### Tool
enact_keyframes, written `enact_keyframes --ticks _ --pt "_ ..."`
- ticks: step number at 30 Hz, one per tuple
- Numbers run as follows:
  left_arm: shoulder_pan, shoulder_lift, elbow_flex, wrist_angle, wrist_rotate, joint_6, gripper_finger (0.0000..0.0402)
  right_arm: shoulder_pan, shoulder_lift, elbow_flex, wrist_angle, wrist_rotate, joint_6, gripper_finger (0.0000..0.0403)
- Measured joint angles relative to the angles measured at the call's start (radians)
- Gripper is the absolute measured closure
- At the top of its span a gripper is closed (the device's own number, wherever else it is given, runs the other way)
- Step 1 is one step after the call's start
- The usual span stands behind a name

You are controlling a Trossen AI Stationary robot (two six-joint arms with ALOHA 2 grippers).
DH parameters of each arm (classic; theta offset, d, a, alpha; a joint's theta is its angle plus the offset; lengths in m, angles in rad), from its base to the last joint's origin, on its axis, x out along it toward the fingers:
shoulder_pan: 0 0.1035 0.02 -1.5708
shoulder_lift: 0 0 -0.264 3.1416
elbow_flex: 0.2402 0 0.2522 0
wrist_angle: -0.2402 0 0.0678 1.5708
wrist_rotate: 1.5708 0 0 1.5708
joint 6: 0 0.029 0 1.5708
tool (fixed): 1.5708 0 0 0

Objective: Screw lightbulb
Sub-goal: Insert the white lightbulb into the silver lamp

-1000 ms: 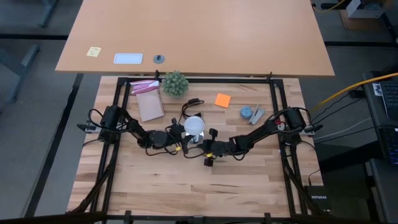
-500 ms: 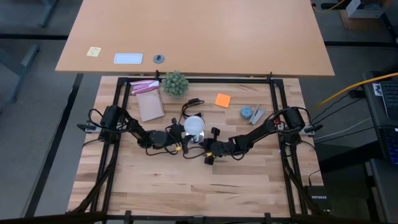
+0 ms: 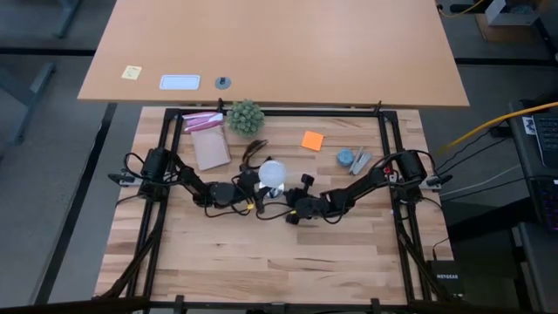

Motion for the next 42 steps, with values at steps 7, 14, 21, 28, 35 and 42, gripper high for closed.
enact_keyframes --ticks 7,14,21,28,35,42 --pt "-0.003 0.000 0.000 0.002 0.021 -0.001 0.0249 -0.003 0.001 -0.001 -0.010 0.056 0.000 0.0395" --pt "-0.005 0.001 0.001 0.001 0.038 -0.005 0.0249 -0.003 -0.002 0.002 0.006 0.079 0.000 0.0395" --pt "-0.004 0.001 0.001 -0.003 0.028 -0.004 0.0249 0.017 -0.049 0.002 -0.037 0.069 -0.001 0.0395" --pt "-0.003 0.001 0.002 -0.005 0.022 -0.013 0.0249 0.086 -0.099 0.002 -0.041 0.009 0.000 0.0395" --pt "-0.003 0.001 0.001 -0.006 0.019 -0.019 0.0249 0.105 -0.093 0.002 0.098 -0.307 0.000 0.0395" --pt "-0.003 0.001 0.001 -0.007 0.016 -0.019 0.0249 0.096 -0.084 0.002 0.127 -0.267 0.000 0.0395"
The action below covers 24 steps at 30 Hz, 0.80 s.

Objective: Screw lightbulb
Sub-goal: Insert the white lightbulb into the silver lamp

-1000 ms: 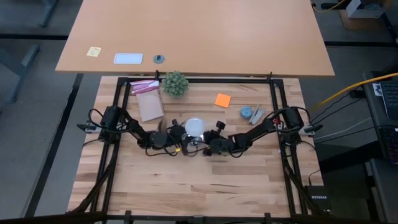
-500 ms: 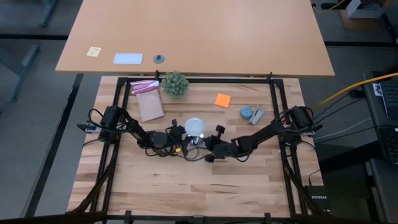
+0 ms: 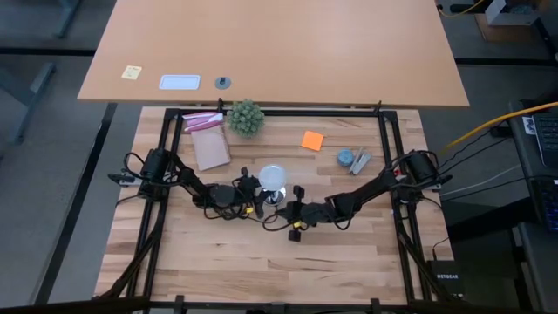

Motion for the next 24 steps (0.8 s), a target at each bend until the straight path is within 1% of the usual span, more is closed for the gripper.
enact_keyframes --ticks 11,17,24 --pt "0.000 0.000 0.000 0.000 -0.001 0.000 0.0249 -0.015 0.093 0.030 0.024 -0.011 0.006 0.0395" --pt "0.000 0.000 0.000 0.000 -0.001 0.000 0.0249 -0.028 0.133 0.055 -0.016 -0.016 0.008 0.0395" --pt "0.001 0.000 0.000 -0.001 -0.007 0.000 0.0249 -0.035 0.129 0.071 -0.149 0.099 0.070 0.0395"
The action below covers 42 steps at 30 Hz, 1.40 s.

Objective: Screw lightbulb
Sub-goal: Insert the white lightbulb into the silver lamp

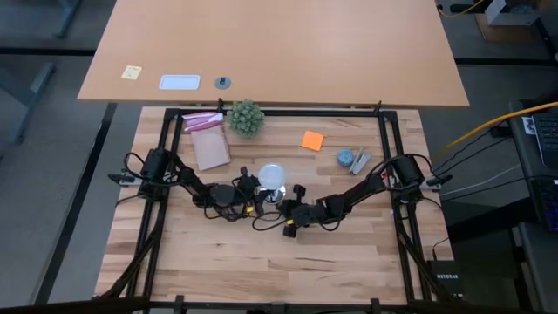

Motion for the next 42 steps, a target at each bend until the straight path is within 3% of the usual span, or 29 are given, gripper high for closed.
enact_keyframes --ticks 14,26,36,42 --pt "0.002 0.000 -0.001 -0.003 -0.008 0.002 0.0249 -0.004 -0.049 -0.006 -0.220 0.261 0.088 0.0395" --pt "0.001 0.000 -0.001 0.000 0.003 0.001 0.0249 -0.066 -0.051 -0.007 -0.208 0.289 0.087 0.0395" --pt "0.001 0.000 0.000 0.001 0.005 0.000 0.0249 0.010 -0.111 -0.006 -0.182 0.367 -0.006 0.0395" --pt "0.001 0.000 0.000 0.001 0.005 0.000 0.0249 0.055 -0.182 -0.006 -0.177 0.325 -0.048 0.0395"
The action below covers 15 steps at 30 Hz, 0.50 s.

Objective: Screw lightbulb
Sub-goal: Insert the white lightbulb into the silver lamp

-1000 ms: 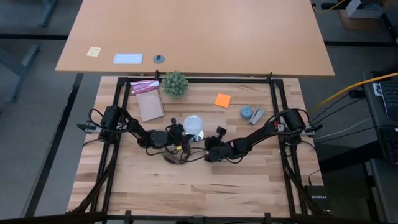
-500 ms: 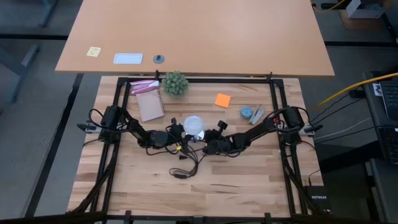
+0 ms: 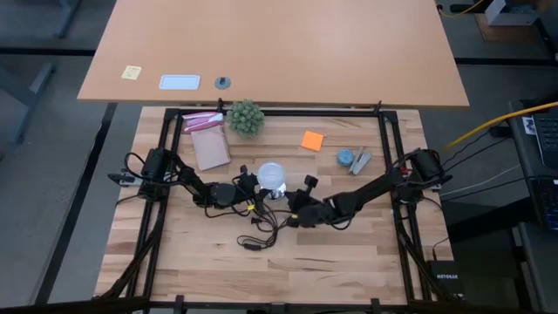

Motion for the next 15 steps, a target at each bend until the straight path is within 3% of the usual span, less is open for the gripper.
enact_keyframes --ticks 7,15 --pt "0.000 0.000 0.000 0.000 0.000 0.000 0.0249 0.007 0.006 0.002 0.007 -0.240 0.012 0.0395" --pt "0.000 0.000 0.000 0.000 0.000 0.000 0.0249 -0.022 0.098 0.001 0.001 -0.249 0.016 0.0395"
